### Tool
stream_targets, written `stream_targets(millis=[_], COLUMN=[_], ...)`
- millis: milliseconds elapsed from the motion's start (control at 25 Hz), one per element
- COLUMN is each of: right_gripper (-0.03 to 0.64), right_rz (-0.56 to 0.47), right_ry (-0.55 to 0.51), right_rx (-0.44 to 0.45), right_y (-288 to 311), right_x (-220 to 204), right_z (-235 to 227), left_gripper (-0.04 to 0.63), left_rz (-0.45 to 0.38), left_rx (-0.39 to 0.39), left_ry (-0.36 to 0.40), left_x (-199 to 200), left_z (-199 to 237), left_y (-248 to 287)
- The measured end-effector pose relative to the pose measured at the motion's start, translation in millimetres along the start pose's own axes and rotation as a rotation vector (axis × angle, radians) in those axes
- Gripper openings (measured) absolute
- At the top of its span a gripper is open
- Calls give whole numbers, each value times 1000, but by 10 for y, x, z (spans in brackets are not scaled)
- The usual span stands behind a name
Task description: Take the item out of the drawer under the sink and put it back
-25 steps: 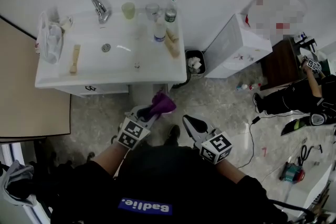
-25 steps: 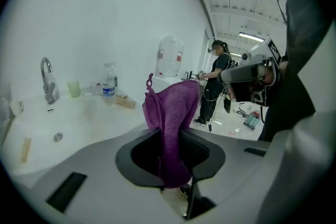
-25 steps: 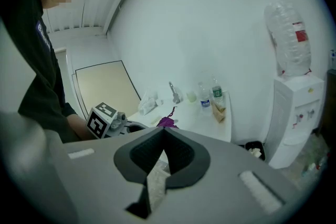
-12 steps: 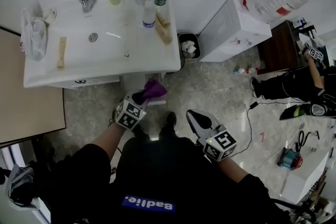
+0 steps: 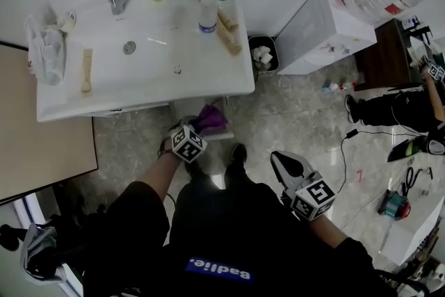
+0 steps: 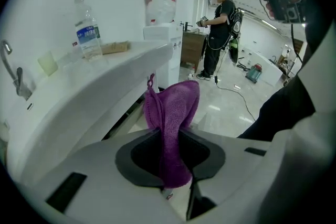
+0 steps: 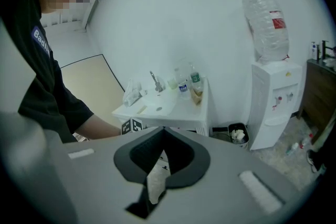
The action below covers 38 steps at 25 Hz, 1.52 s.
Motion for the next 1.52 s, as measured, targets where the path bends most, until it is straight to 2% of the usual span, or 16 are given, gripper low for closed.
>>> stream_targets(millis=[280,480,680,1240,1520], right_gripper=[2,2,2,2,2], right_rz=[36,41,65,136,139], right_ry=[5,55,91,100,123], right_rx=[-30,-58,-85,-72,-83], right_y=[45,44,37,78,76], right_x=[-67,-176,-315,-576,-640], right_z=[-106,-206,-293,-368,-471], left_gripper=[92,92,92,92,92], left_rz=[114,195,216,301,332], left_rx=[-12,-17,-7,-3,-17], left_ry=[38,61,96,190,200], left_x=[-139,-286,-294,-417,-471], left_z=[198,325,419,466,507], left_y=[492,781,996,1590,1747])
Point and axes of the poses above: the fingertips, and each gripper's own axes: y forward along the fingers, z to its left, x out of its top, the point moved 10 cm from there along -y, backward along the fingers, and after that the axes turned 3 degrees about z, right-handed, at the moved point
